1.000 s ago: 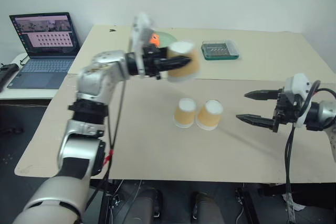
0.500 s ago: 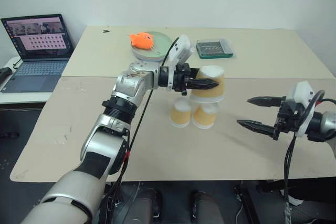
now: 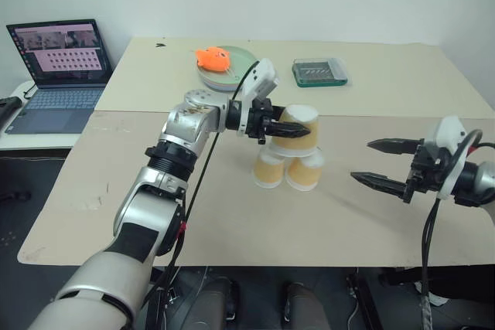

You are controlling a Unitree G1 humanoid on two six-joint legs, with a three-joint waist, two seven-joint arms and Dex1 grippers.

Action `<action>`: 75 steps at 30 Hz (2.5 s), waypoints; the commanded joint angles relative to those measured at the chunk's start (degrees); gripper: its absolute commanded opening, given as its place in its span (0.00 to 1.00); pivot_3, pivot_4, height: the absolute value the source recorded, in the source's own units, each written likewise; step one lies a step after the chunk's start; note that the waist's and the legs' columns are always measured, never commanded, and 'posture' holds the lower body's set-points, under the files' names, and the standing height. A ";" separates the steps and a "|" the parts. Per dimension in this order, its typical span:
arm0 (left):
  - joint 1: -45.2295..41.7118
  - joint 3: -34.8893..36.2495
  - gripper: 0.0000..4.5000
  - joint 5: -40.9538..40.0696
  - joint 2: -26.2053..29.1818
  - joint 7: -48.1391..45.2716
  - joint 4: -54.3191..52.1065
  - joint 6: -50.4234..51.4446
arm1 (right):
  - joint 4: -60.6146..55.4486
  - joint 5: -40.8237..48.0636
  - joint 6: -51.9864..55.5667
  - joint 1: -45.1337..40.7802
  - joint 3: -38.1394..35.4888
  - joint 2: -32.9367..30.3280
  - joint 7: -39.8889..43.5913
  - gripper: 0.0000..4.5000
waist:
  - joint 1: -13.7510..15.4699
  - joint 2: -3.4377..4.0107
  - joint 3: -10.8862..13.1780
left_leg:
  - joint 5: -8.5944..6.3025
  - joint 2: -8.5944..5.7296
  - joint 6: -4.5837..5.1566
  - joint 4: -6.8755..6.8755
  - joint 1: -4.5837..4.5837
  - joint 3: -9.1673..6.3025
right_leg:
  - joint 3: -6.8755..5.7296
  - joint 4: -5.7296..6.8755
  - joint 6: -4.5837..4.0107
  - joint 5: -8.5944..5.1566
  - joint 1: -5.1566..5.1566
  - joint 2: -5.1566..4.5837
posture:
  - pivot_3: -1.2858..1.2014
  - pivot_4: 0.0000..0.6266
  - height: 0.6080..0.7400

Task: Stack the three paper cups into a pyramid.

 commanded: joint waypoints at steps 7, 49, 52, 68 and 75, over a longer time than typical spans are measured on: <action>0.20 0.26 0.77 0.54 -0.02 -0.86 -1.56 -1.17 | -1.41 1.00 0.76 -1.86 -0.68 -0.65 -0.28 1.00 | -0.01 0.00 0.00 | 0.01 0.00 0.01 0.01 0.00 0.00 | 0.00 0.01 0.00 0.00 0.00 0.00 | 0.52 0.24 1.00; -4.00 5.56 0.99 -1.09 0.61 1.93 -2.60 0.97 | 0.87 1.32 0.12 -3.41 0.27 -0.06 0.86 1.00 | -0.02 0.00 0.00 | 0.02 -0.01 0.03 0.05 -0.01 0.00 | 0.00 0.03 0.00 0.01 0.00 0.01 | 0.52 0.24 1.00; -4.85 6.33 0.99 -1.42 0.85 2.25 -2.37 1.17 | 1.21 1.16 0.00 -3.71 0.34 -0.02 0.94 1.00 | -0.01 0.00 0.00 | 0.02 -0.01 0.03 0.06 -0.01 0.00 | 0.00 0.03 0.00 0.01 0.00 0.01 | 0.52 0.24 1.00; -5.04 7.11 0.99 -2.49 1.44 3.30 -4.42 1.65 | 2.27 0.45 -0.60 -4.90 1.12 0.36 1.36 1.00 | -0.05 0.00 0.00 | 0.02 -0.01 0.02 0.08 -0.01 0.00 | 0.00 0.05 0.01 0.02 0.00 0.02 | 0.52 0.24 1.00; -6.83 15.06 0.99 -8.03 4.53 8.88 -10.54 6.20 | 2.50 0.20 -0.71 -5.23 1.49 0.40 1.44 1.00 | -0.32 0.00 0.00 | 0.02 -0.01 0.02 0.07 -0.01 0.00 | 0.03 0.06 0.01 0.02 -0.04 0.02 | 0.52 0.24 1.00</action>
